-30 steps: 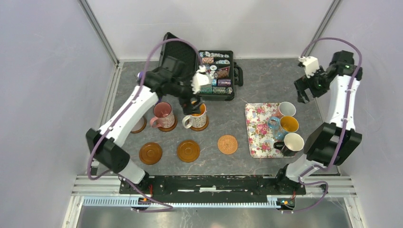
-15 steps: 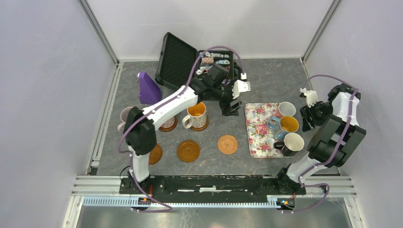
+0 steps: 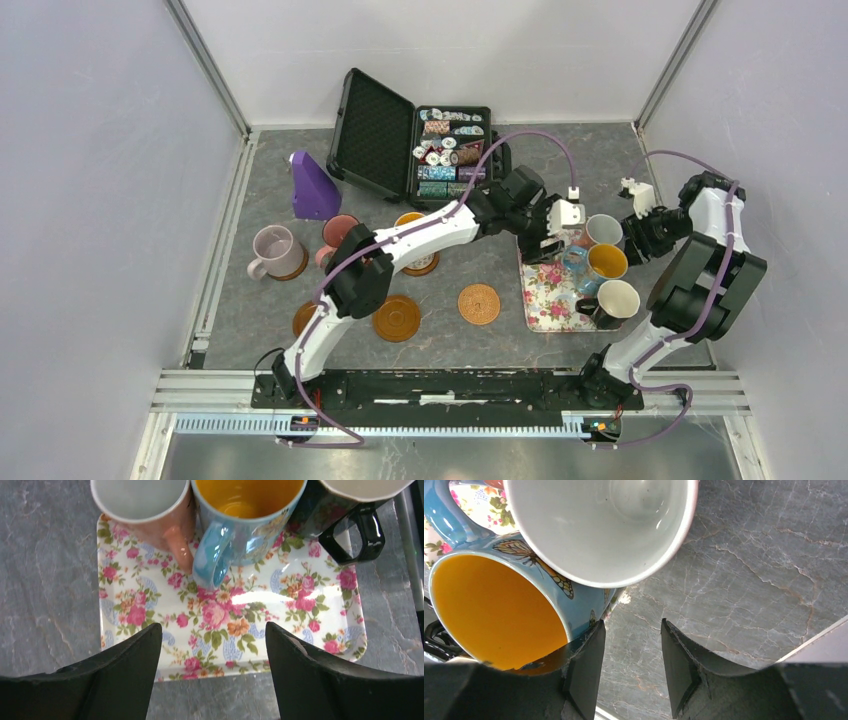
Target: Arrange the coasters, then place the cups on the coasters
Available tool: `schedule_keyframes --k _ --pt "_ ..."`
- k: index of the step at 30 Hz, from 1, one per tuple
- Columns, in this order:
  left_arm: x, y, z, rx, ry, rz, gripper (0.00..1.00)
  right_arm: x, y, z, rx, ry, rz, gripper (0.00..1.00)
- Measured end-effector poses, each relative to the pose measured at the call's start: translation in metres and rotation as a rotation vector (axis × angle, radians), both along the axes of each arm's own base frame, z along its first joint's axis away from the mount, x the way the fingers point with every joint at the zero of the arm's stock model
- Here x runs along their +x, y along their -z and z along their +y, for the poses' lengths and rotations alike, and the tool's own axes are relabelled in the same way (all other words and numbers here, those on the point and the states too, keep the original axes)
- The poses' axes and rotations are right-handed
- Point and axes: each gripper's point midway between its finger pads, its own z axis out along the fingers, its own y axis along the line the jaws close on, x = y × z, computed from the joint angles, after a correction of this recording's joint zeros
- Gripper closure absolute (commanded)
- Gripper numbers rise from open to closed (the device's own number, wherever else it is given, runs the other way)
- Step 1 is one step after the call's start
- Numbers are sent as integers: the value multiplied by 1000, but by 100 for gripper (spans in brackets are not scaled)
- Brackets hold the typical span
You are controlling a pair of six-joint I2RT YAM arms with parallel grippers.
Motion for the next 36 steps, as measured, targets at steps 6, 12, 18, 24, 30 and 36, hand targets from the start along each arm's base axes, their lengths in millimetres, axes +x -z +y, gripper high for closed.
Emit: schedule_keyframes --k 6,12,18,24,30,36 --pt "-11 8 -20 -2 26 -13 20 7 -1 14 38 -27 -21 48" --pt "-17 22 -27 19 44 -22 28 9 2 29 74 -40 -31 48" --pt "-23 31 -25 45 61 -17 48 8 2 36 102 -32 -34 48" --pt "-28 38 -19 83 85 -17 69 9 -2 41 124 -33 -52 47" --pt "-34 42 -15 109 96 -11 52 2 2 48 137 -40 -50 47" --pt "-43 48 -18 142 88 -32 50 -5 7 56 160 -44 -33 46"
